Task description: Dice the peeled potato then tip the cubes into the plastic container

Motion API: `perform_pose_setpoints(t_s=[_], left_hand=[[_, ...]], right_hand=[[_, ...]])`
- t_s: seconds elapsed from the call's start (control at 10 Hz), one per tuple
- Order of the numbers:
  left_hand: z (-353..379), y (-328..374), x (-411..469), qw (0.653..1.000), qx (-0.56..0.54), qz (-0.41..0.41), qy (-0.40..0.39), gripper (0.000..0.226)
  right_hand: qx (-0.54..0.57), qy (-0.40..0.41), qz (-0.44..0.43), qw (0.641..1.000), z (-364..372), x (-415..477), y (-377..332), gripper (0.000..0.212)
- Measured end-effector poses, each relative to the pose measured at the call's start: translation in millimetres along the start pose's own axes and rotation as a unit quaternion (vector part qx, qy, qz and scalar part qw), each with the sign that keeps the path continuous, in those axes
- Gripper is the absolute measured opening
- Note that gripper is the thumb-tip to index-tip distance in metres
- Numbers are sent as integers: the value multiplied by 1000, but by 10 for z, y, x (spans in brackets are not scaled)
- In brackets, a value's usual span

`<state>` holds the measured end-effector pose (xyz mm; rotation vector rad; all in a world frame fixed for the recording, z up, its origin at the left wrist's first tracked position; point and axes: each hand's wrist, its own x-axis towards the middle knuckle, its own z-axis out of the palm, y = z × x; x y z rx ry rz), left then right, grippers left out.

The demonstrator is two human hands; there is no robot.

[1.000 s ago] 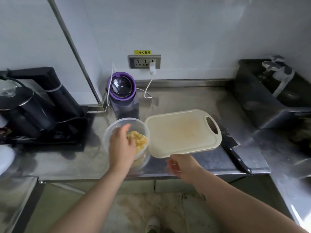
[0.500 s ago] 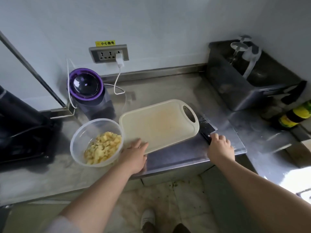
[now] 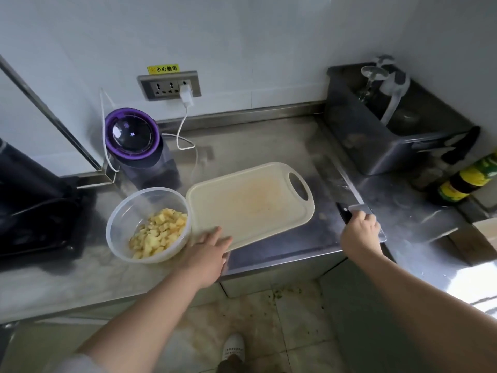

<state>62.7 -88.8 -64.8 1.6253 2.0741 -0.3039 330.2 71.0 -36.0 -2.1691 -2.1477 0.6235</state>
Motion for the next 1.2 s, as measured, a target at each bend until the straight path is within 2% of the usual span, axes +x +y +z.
perform_pose_setpoints(t_s=[0.1,0.2,0.3,0.4,0.5,0.6,0.7,0.8,1.0,1.2], left_hand=[[40,17,-111,1000,16,13,2,57],[73,-24,-204,999,24,32,14,57],[63,-85,-279,997,34,56,32,64],[2,-113,-382,996,42,68,44,58],[-1,-147,-412,995,19,74,65,41],[-4,-154,-392,994,-15,74,76,24],[0,-160,-359,993,-23,81,85,20],[16,-184,-312,993,-31,79,84,17],[-3,-160,-347,992,-23,60,106,22],[-92,-84,-313,994,-11,33,106,20]], right_hand=[[-1,-30,-122,992,-52,-47,-180,46],[-97,-86,-215,968,59,-111,-413,53],[-153,-120,-255,947,220,-125,-558,62],[-172,-128,-270,939,273,-51,-618,60],[-164,-124,-277,939,274,83,-681,58],[-144,-137,-248,948,271,222,-732,56],[-125,-140,-233,954,258,299,-774,58],[-112,-120,-219,962,247,355,-804,72],[-207,-140,-181,951,213,409,-759,95],[-184,-145,-206,950,205,209,-597,87]])
